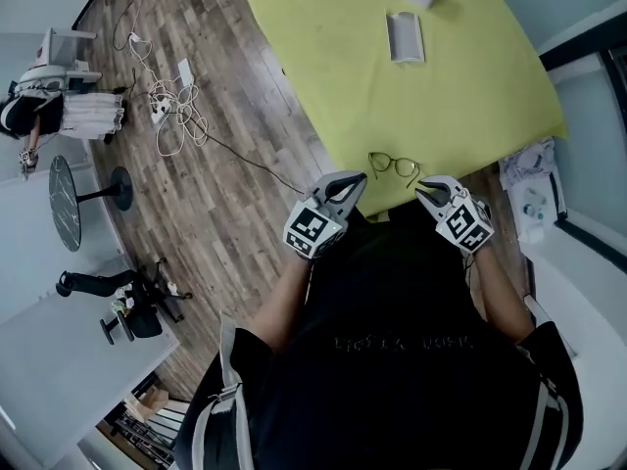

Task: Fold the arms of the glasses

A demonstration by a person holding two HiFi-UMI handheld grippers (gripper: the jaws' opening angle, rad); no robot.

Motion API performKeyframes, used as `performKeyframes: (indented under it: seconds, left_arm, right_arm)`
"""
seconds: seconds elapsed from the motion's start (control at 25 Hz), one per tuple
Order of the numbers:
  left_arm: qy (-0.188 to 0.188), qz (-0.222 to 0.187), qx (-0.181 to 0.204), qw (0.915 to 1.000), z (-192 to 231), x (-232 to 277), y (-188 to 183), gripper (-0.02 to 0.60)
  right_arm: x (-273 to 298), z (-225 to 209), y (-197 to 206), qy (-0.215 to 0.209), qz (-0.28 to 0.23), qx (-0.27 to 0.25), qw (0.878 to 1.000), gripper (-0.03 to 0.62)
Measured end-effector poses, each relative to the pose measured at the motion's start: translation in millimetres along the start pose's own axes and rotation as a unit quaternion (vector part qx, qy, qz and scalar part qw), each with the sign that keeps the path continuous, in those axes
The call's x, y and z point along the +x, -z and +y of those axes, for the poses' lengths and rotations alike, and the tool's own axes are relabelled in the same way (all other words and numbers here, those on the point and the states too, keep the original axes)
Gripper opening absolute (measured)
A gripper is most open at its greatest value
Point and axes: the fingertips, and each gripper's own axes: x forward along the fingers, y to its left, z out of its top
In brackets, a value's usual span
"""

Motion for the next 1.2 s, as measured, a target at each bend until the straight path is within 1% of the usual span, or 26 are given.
performKeyframes:
  seconds: [0.2,0.32,0.44,0.68,0.92,1.12,1.2]
  left_arm:
    - [-0.016,0.0,-0.012,0.9998,2,-1,5,0.017]
    - [-0.029,-0.008,-0.031,0.9991,5,-4,6,0.017]
    - [-0.04,-0.01,-0.037,0.9985,7,-5,8,0.017]
    - [-0.056,-0.01,-0.049,0.9972,10,-11,14,0.017]
    - [-0.063,-0.017,-0.055,0.9964,11,-13,13,0.017]
    - [-0.069,-0.03,-0.066,0.995,13,-15,10,0.017]
    - [-0.069,-0.029,-0.065,0.9951,11,-16,10,0.017]
  right_arm:
    - [12,-1,15,-0.019,0.043,-0.044,0.998,0.035]
    - [18,-2,21,-0.029,0.063,-0.073,0.995,0.035]
    - [24,-7,25,-0.038,0.082,-0.103,0.991,0.035]
    - [38,-10,36,-0.047,0.122,-0.177,0.976,0.035]
    - [46,-11,42,-0.05,0.137,-0.212,0.966,0.034]
    - [49,-14,46,-0.055,0.159,-0.259,0.951,0.034]
    - [52,-17,43,-0.061,0.162,-0.265,0.949,0.034]
